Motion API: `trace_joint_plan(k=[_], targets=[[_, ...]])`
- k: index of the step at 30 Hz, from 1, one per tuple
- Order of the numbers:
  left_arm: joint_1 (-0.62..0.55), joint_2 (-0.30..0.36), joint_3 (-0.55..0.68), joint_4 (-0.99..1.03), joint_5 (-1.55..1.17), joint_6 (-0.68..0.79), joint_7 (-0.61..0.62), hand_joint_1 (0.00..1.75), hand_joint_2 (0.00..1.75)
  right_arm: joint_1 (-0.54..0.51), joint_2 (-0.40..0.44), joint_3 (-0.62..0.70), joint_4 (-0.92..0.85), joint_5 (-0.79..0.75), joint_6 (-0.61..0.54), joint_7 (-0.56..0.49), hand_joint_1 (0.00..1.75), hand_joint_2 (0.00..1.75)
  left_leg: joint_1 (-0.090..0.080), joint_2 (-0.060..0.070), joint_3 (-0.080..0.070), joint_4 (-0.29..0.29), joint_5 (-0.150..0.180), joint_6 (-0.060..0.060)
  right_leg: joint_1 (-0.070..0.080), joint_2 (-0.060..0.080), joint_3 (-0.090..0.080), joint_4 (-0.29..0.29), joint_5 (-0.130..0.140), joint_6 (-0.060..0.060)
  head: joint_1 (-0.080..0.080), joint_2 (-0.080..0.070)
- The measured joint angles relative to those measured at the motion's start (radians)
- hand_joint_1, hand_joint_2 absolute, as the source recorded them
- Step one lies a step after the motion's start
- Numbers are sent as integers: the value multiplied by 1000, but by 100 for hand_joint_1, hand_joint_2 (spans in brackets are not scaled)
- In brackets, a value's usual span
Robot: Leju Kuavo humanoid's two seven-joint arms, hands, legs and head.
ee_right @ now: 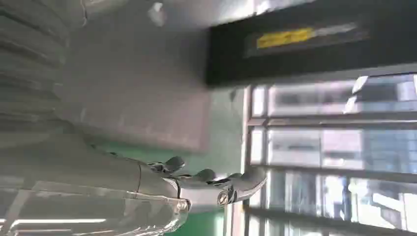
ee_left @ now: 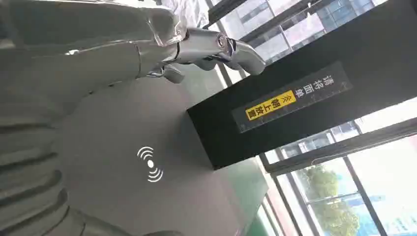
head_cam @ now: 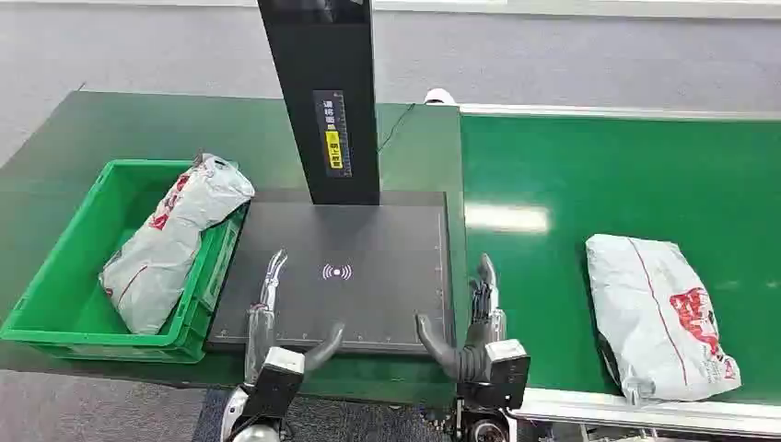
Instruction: Moved the parcel from conveyor to table for the left to box.
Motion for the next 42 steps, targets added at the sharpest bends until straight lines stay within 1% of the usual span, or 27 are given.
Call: trace_joint_plan(k=[2, 3, 4, 6, 8, 9, 12, 16, 22, 27, 31, 32, 33, 34, 35, 37, 38, 42], targets=[[0, -1, 0, 0, -3, 0, 6, 0, 175, -8, -12, -1, 4, 202, -120, 109, 0, 175, 0, 0, 0, 0, 0, 0, 0, 0, 0, 0, 0, 0, 0, 0], [0, -1, 0, 0, -6, -4, 10, 0, 175, -17, -25, -5, 10, 335, -175, 195, 0, 175, 0, 0, 0, 0, 0, 0, 0, 0, 0, 0, 0, 0, 0, 0], [-1, -2, 0, 0, -11, -11, 16, 0, 175, -26, -37, -18, 15, 448, -206, 270, 0, 175, 0, 0, 0, 0, 0, 0, 0, 0, 0, 0, 0, 0, 0, 0], [-2, -3, 1, 0, -12, -18, 19, 0, 175, -47, -64, -68, 23, 640, -212, 398, 0, 175, 0, 0, 0, 0, 0, 0, 0, 0, 0, 0, 0, 0, 0, 0], [-3, -3, 4, 0, -13, -20, 20, 0, 175, -67, -88, -129, 36, 793, -188, 502, 0, 175, -1, -1, 0, 0, 0, 0, -1, 0, 1, 0, 1, 1, 0, 0], [-4, -3, 5, 0, -13, -21, 20, 0, 175, -81, -103, -161, 52, 884, -176, 573, 0, 175, -1, 0, 0, 0, 0, 0, -1, 0, 1, 0, 1, 1, 0, 0], [-4, -3, 11, -1, -10, -21, 25, 0, 175, -139, -165, -257, 141, 1057, -172, 725, 0, 175, -1, -1, 0, 1, 0, 1, -1, -1, 1, 0, 1, 1, 0, 0], [-2, -3, 18, -1, 1, -21, 24, 0, 175, -193, -250, -375, 262, 1169, -171, 820, 0, 175, -1, -3, 0, 1, 0, 1, -2, -2, 1, 0, 1, 1, 0, 0], [-1, -3, 18, -2, 18, -28, 21, 0, 175, -196, -347, -516, 343, 1322, -123, 962, 0, 175, -1, -4, -1, 1, 0, 1, -1, -3, 0, 0, 1, 1, 0, 0], [4, -2, 18, -10, 21, -35, 23, 0, 175, -183, -384, -600, 356, 1327, -59, 997, 0, 175, -1, -4, -1, 1, 0, 1, -1, -3, 0, 0, 0, 1, 0, 0], [15, -1, 18, -13, 29, -45, 22, 0, 175, -179, -395, -658, 355, 1328, 1, 970, 0, 175, -1, -5, 3, 1, -1, 3, -1, -5, 4, -1, -1, 2, 0, 0], [17, 0, 18, -13, 29, -45, 21, 0, 175, -179, -397, -673, 355, 1327, 13, 960, 7, 175, -1, -5, 4, 1, -2, 3, -1, -6, 5, -2, -1, 2, 0, 0], [18, 0, 18, -13, 30, -47, 20, 0, 175, -179, -398, -687, 355, 1327, 25, 948, 7, 175, -1, -6, 5, 1, -2, 4, -1, -7, 8, -3, -2, 3, 0, 0], [18, 0, 18, -13, 31, -48, 19, 0, 175, -180, -399, -698, 355, 1327, 35, 940, 19, 175, -1, -6, 6, 1, -2, 4, -1, -7, 9, -3, -2, 3, 0, 0], [18, 1, 18, -13, 31, -48, 19, 0, 175, -181, -399, -705, 355, 1327, 42, 933, 169, 175, -1, -7, 8, 1, -2, 4, -1, -8, 11, -4, -2, 4, 0, 0], [18, 1, 18, -13, 34, -49, 17, 0, 175, -181, -399, -716, 358, 1327, 60, 910, 171, 175, -1, -7, 10, 1, -2, 5, -1, -8, 14, -5, -2, 4, 0, 0], [18, 0, 18, -13, 37, -52, 17, 0, 175, -181, -399, -719, 361, 1327, 64, 901, 175, 175, -1, -6, 11, 1, -3, 5, -1, -8, 15, -6, -2, 4, 0, 0], [18, 0, 18, -13, 39, -58, 16, 0, 175, -178, -396, -729, 375, 1324, 79, 869, 175, 175, -1, -7, 11, 1, -2, 7, -2, -8, 16, -7, -2, 5, 0, 0]])
